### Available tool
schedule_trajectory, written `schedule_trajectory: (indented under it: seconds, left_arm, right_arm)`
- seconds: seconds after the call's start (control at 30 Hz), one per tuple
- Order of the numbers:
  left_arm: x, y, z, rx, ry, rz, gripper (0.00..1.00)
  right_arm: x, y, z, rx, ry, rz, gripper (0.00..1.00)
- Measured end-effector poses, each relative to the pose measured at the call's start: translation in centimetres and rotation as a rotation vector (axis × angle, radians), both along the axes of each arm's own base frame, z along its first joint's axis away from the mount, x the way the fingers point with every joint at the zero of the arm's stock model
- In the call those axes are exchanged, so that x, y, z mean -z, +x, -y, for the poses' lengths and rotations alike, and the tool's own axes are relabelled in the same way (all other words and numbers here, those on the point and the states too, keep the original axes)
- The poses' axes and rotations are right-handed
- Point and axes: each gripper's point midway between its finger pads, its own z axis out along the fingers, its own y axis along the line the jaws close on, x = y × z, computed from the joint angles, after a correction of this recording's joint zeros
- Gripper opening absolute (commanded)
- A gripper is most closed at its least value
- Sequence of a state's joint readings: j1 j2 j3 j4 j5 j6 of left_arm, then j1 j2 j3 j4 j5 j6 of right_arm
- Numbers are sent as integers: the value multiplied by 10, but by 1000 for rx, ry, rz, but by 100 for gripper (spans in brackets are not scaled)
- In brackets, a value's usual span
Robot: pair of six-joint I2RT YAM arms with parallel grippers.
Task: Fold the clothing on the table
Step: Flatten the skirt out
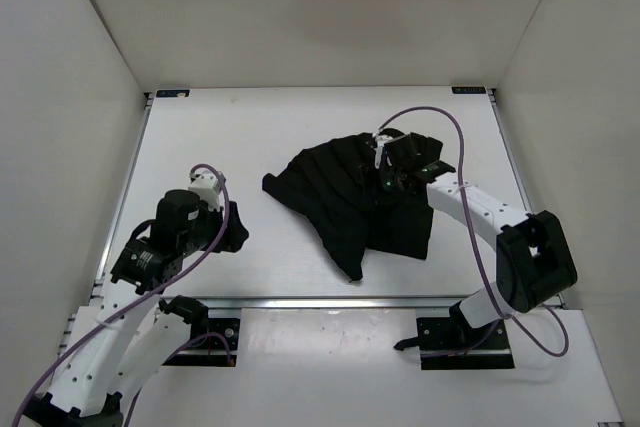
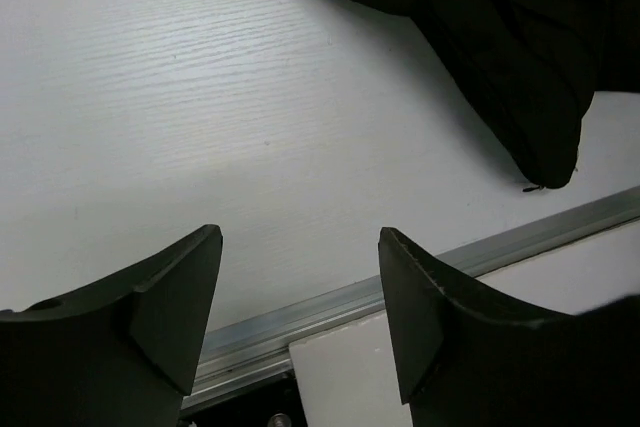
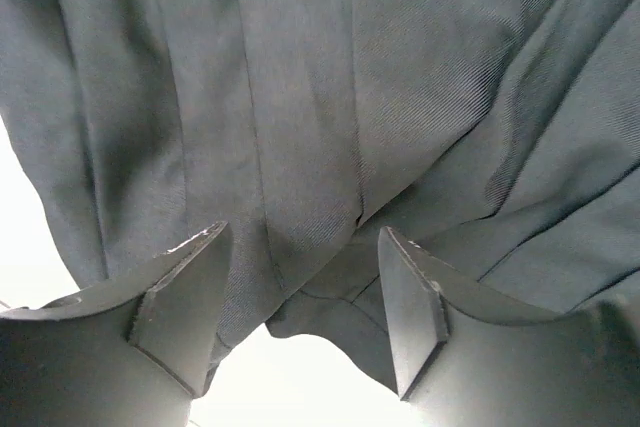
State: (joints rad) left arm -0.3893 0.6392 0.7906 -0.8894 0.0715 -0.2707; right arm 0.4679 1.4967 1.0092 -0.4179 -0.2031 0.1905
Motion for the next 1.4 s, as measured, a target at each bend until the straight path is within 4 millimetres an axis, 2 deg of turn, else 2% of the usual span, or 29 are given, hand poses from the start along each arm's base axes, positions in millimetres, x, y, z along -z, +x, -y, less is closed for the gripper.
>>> schedule_trajectory:
  seconds: [0.03,0.1,0.17,0.3,0.4,0.57,0.63,0.7,0.77,0.83,0.9,0.97,1.07,1.13,1.2,1.27,1.3,1.4]
  left_arm:
    - [0,0,0,-7,-2,-4,76]
    - [1,1,-1,-14,-1,-9,84]
    - [2,1,-1,-15,1,-9,99]
    - [-1,-1,0,-13,-9,5,98]
    - [-6,-4,3,15,-20,29,99]
    - [-13,-7,4,29,-38,64,98]
    - [-12,-5,2,20,-38,60,98]
    - [-9,-3,0,7,-35,50,98]
    - [-7,-1,-2,-2,-34,42,98]
    - [-6,0,-3,-4,-34,41,94]
    - [-7,-1,-2,2,-38,44,93]
    - [-10,-2,2,18,-62,45,90]
    - [-21,-4,16,52,-143,49,85]
    - [-28,-4,26,67,-205,51,82]
    - [-26,-2,36,71,-271,45,79]
    - [-4,-3,42,47,-322,-6,76]
    - [15,-5,42,18,-343,-52,75]
    - [60,-16,38,-75,-357,-185,72]
  right_arm:
    - [-2,1,1,4,3,5,58]
    - [-9,4,0,1,19,28,60]
    - [-11,5,-2,-7,21,38,61]
    - [4,-1,-15,-50,-10,11,61]
    - [25,-14,-31,-102,-35,-32,60]
    - [49,-32,-57,-174,-51,-84,59]
    - [57,-33,-75,-204,-36,-116,57]
    - [62,-26,-102,-246,15,-151,54]
    - [55,-13,-137,-308,120,-174,49]
    - [43,2,-165,-354,210,-161,49]
    - [26,16,-183,-385,258,-122,53]
    - [2,24,-191,-401,285,-59,57]
    - [-38,25,-178,-359,295,55,58]
    - [-67,11,-154,-311,308,103,58]
    - [-88,2,-126,-244,333,158,56]
    - [-85,-12,-91,-159,327,170,54]
    - [-77,-18,-73,-110,317,162,55]
    - [-29,-46,-30,6,250,62,55]
